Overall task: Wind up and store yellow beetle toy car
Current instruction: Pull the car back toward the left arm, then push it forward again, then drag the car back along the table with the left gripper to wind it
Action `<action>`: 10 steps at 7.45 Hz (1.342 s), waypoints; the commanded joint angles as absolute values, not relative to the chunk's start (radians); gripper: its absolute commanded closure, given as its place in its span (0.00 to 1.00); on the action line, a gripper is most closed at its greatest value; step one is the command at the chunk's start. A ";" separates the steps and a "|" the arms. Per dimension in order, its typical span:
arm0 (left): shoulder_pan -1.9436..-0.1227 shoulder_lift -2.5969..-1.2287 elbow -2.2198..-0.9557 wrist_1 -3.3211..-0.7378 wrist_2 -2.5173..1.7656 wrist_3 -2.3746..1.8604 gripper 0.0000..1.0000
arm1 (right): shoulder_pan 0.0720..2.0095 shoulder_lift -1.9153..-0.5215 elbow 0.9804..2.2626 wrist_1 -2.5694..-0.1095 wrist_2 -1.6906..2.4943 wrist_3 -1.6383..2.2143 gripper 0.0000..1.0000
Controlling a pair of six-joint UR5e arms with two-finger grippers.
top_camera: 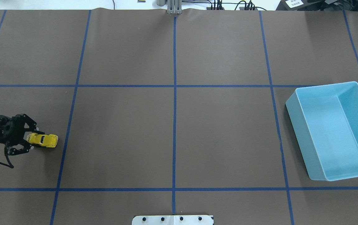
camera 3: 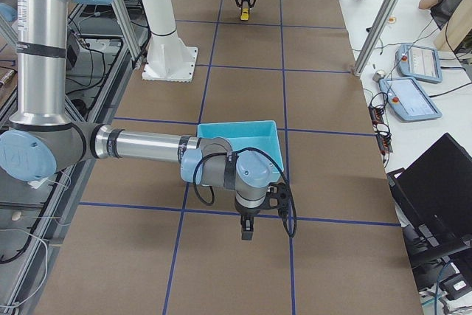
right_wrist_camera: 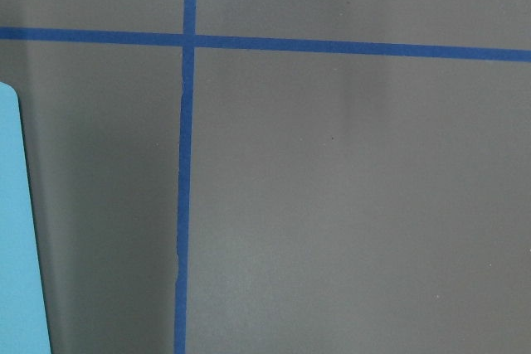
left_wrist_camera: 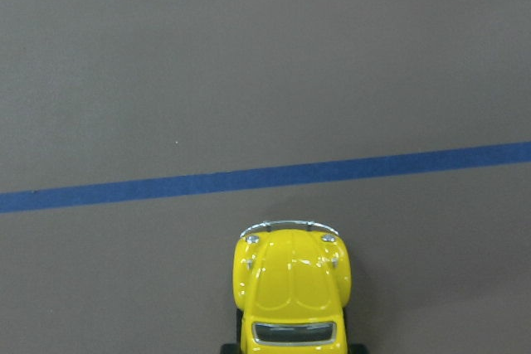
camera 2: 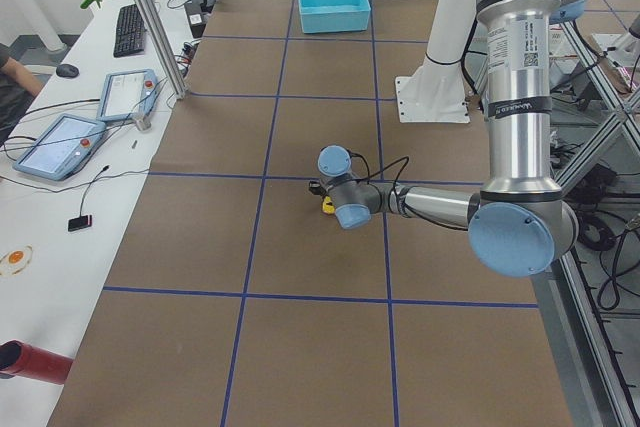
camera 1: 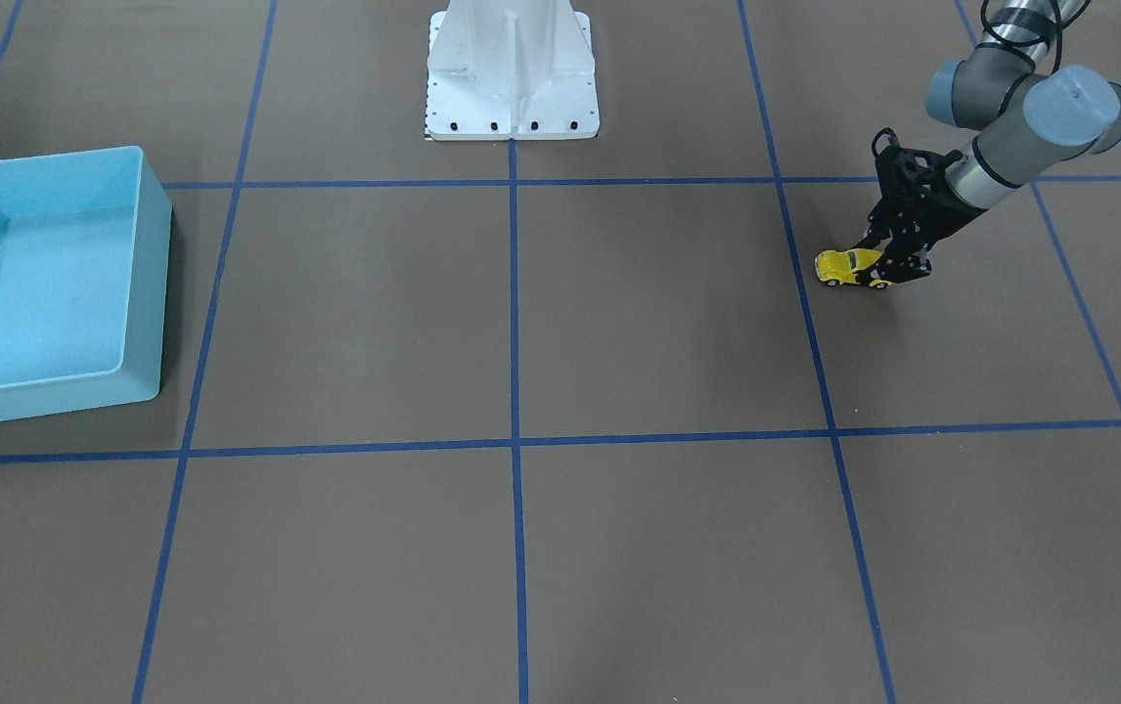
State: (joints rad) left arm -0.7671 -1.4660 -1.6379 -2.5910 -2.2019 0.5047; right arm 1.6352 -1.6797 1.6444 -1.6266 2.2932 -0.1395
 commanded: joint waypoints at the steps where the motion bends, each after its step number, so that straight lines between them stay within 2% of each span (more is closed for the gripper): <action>1: -0.776 -1.476 -1.650 -2.592 -2.201 0.499 0.76 | 1.635 -1.680 1.644 -1.626 2.293 -0.140 0.01; 4: -0.776 -1.518 -1.707 -2.583 -2.189 0.479 0.77 | 1.635 -1.680 1.644 -1.626 2.293 -0.140 0.01; 8: -0.606 -1.609 -1.718 -2.599 -2.087 0.324 0.79 | 1.635 -1.680 1.643 -1.626 2.292 -0.140 0.01; 10: -0.588 -1.599 -1.709 -2.599 -2.079 0.324 0.79 | 1.635 -1.680 1.643 -1.626 2.292 -0.140 0.01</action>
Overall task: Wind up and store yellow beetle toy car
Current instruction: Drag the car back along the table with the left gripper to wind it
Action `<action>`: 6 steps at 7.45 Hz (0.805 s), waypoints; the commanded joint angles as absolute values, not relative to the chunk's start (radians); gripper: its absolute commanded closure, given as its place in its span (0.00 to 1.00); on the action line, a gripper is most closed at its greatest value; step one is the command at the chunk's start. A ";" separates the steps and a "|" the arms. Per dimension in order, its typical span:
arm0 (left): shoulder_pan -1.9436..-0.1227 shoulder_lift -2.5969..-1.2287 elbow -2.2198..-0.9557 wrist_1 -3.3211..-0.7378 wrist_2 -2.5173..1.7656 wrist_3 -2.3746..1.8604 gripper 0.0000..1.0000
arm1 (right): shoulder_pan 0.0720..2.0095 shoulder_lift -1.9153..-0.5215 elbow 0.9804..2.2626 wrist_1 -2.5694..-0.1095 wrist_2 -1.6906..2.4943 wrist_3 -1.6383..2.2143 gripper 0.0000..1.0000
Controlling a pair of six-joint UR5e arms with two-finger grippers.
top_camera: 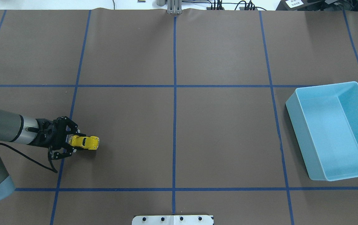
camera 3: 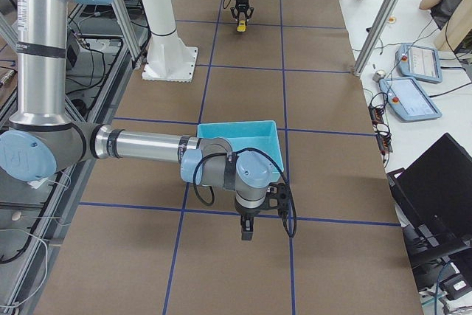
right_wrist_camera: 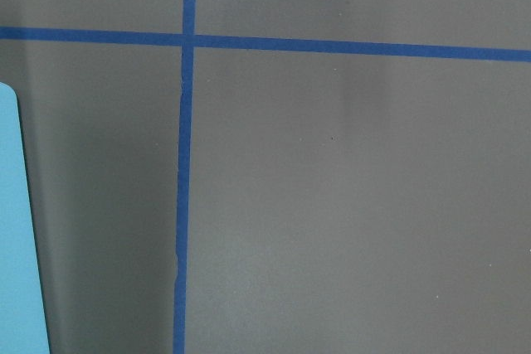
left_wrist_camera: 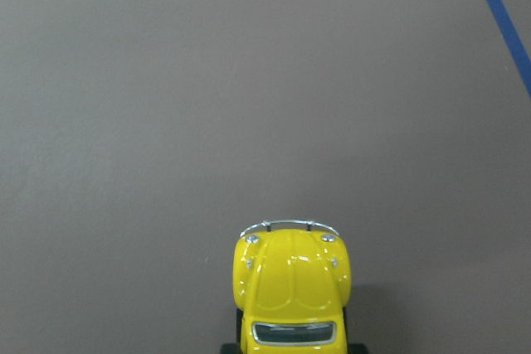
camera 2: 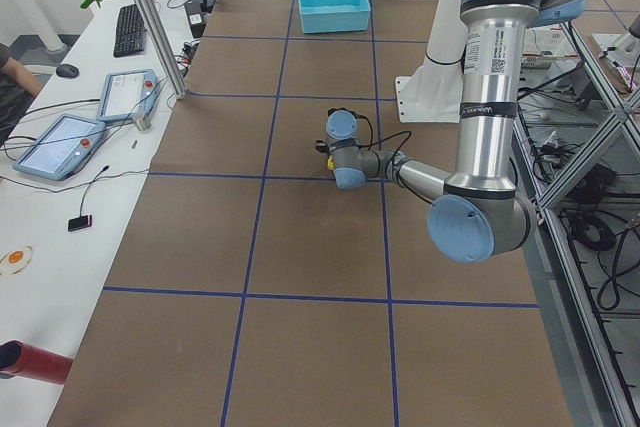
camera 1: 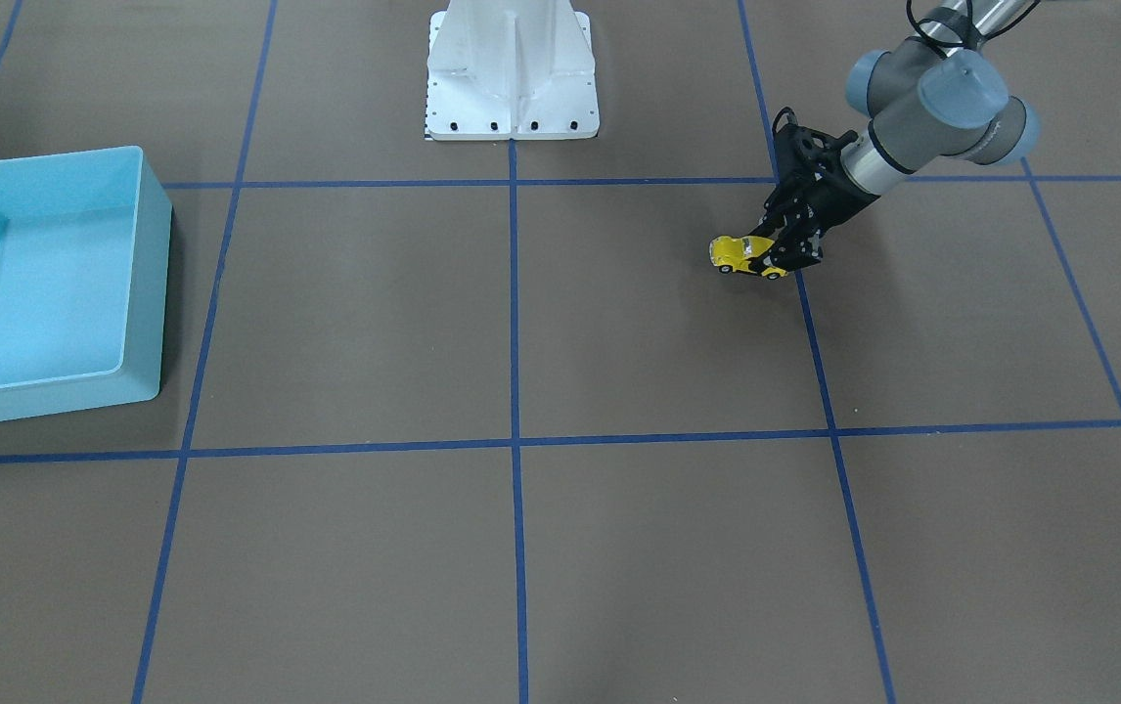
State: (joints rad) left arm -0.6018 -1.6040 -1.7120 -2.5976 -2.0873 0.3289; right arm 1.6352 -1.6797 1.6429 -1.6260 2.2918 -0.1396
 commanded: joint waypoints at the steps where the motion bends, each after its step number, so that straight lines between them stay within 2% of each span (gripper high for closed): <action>1: -0.588 -1.594 -1.709 -2.597 -2.079 0.324 0.79 | 1.635 -1.680 1.643 -1.628 2.292 -0.140 0.01; 6: -0.586 -1.543 -1.701 -2.649 -2.086 0.324 0.79 | 1.635 -1.677 1.646 -1.626 2.293 -0.140 0.01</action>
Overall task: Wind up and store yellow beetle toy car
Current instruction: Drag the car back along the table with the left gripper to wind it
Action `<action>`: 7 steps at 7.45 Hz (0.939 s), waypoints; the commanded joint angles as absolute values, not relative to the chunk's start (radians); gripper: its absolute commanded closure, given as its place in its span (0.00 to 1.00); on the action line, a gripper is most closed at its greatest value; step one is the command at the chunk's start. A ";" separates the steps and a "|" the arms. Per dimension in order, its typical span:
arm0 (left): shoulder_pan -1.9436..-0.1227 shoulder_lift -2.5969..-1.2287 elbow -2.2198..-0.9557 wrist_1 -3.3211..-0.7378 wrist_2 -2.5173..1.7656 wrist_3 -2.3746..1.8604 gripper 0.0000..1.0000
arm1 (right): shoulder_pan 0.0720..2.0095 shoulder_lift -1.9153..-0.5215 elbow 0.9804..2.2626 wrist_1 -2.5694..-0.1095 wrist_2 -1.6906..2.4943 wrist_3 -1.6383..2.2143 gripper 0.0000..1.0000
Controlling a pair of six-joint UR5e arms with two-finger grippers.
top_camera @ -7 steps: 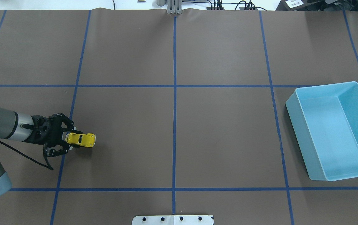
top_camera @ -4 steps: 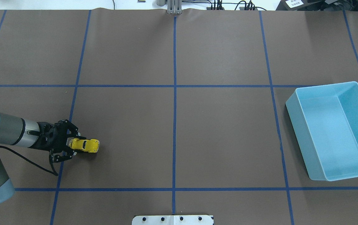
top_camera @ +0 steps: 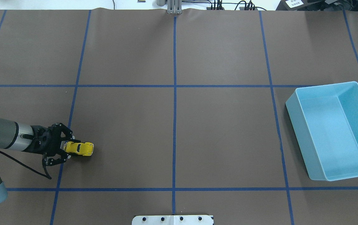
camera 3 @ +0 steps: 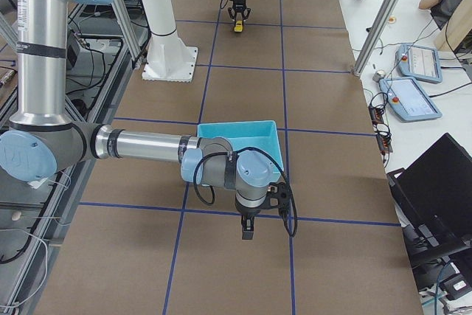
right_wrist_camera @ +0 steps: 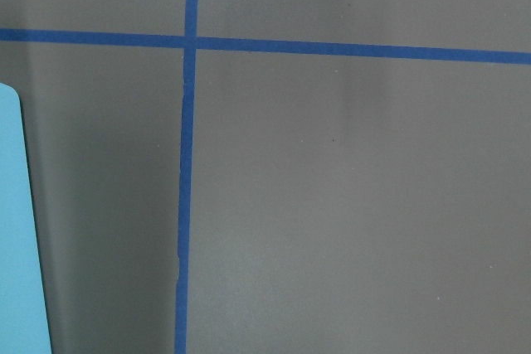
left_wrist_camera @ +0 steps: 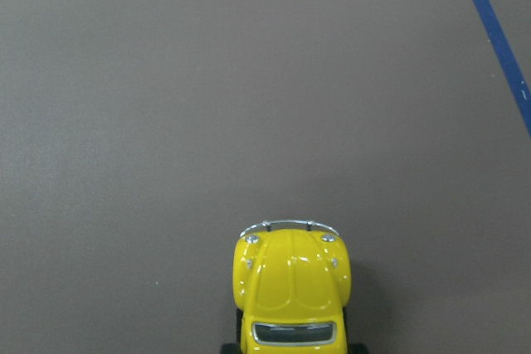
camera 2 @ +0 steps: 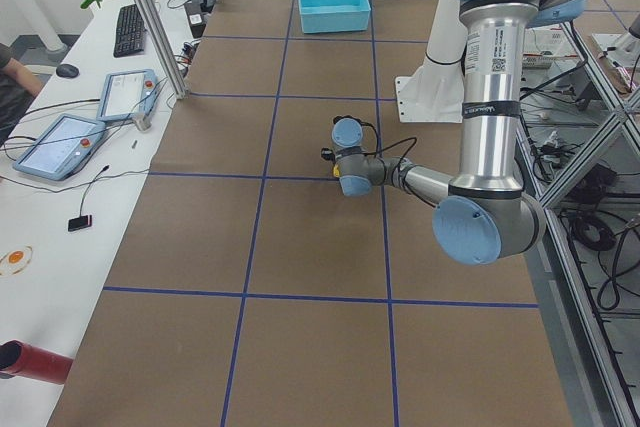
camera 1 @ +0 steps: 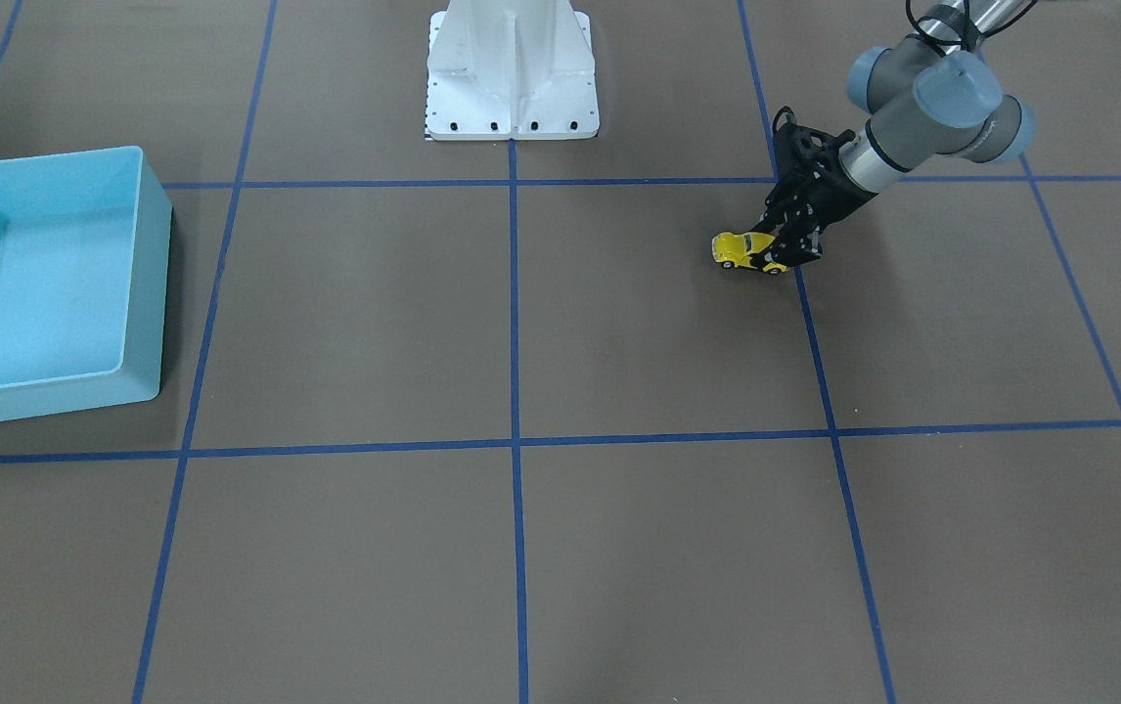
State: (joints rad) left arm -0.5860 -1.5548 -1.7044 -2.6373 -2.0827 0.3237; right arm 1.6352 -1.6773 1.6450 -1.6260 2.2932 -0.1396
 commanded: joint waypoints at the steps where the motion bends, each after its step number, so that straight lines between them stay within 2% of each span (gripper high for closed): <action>1: -0.589 -1.533 -1.701 -2.651 -2.091 0.324 0.79 | 1.635 -1.675 1.646 -1.626 2.293 -0.138 0.01; 7: -0.617 -1.467 -1.683 -2.712 -2.106 0.327 0.79 | 1.634 -1.674 1.644 -1.598 2.295 -0.140 0.01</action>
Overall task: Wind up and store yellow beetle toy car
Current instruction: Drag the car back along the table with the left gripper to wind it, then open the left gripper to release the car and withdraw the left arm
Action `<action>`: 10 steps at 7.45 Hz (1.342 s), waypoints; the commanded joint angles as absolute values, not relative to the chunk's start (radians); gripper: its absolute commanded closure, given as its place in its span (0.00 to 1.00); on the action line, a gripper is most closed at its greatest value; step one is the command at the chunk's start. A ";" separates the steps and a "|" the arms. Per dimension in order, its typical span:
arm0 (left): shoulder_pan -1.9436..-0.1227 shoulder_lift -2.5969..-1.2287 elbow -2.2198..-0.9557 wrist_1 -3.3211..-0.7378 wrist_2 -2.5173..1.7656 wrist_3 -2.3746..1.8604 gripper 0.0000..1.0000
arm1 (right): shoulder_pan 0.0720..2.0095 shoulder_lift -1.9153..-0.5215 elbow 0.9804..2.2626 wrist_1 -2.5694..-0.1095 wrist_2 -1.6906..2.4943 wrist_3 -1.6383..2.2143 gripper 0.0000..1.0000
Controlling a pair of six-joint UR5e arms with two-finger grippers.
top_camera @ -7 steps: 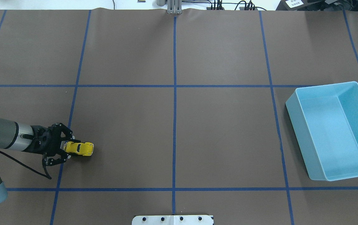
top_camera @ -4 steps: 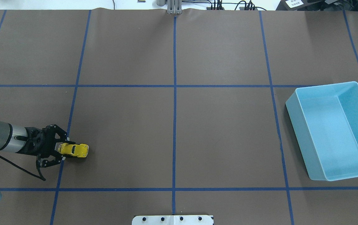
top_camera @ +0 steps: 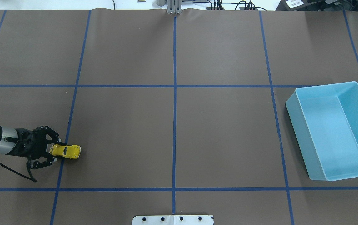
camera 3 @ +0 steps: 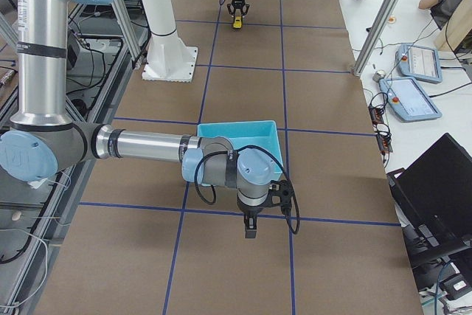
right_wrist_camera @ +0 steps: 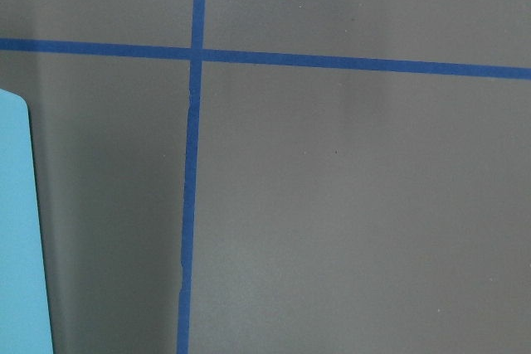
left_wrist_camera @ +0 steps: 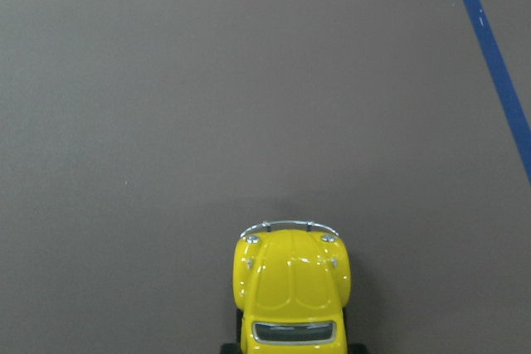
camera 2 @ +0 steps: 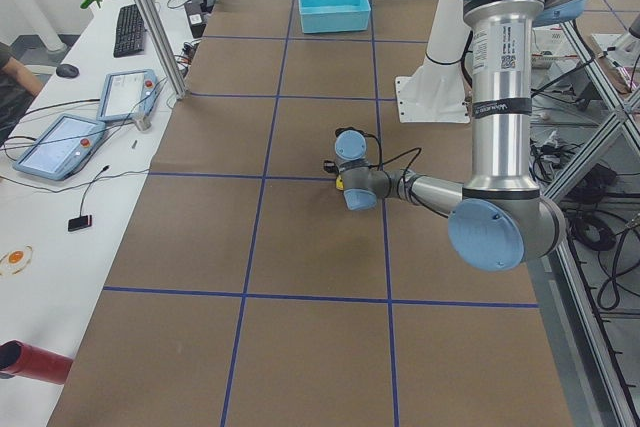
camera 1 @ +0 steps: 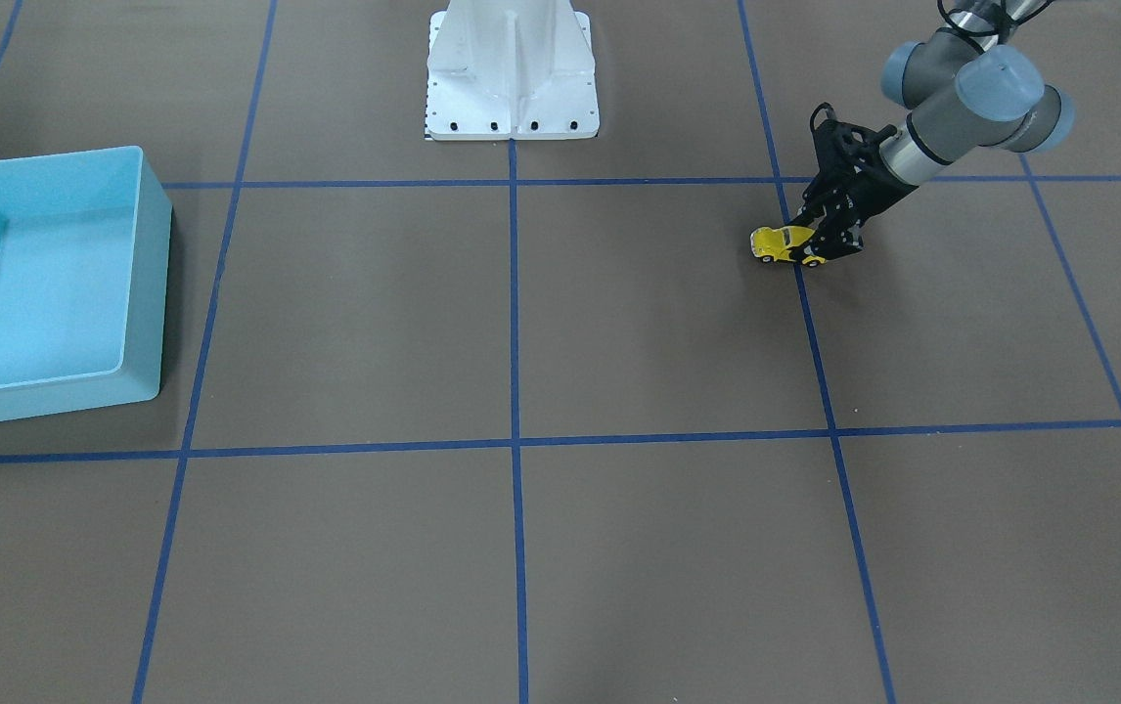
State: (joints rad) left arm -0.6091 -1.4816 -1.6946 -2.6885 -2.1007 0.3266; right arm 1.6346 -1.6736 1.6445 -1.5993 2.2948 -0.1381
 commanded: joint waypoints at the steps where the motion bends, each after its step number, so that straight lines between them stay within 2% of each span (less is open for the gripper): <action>1: -0.620 -1.466 -1.668 -2.729 -2.115 0.327 0.79 | 1.634 -1.674 1.644 -1.598 2.295 -0.138 0.01; 4: -0.641 -1.459 -1.646 -2.753 -2.124 0.327 0.78 | 1.634 -1.671 1.647 -1.598 2.295 -0.138 0.01; 5: -0.652 -1.457 -1.644 -2.757 -2.128 0.327 0.57 | 1.634 -1.669 1.647 -1.598 2.295 -0.138 0.01; 6: -0.655 -1.457 -1.644 -2.760 -2.128 0.327 0.01 | 1.635 -1.669 1.649 -1.598 2.296 -0.138 0.01; 10: -0.681 -1.419 -1.646 -2.789 -2.128 0.328 0.00 | 1.634 -1.666 1.651 -1.598 2.296 -0.138 0.01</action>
State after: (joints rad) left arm -0.6732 -1.4345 -1.6448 -2.7842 -2.1276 0.3280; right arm 1.6338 -1.6671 1.6499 -1.5984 2.2964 -0.1377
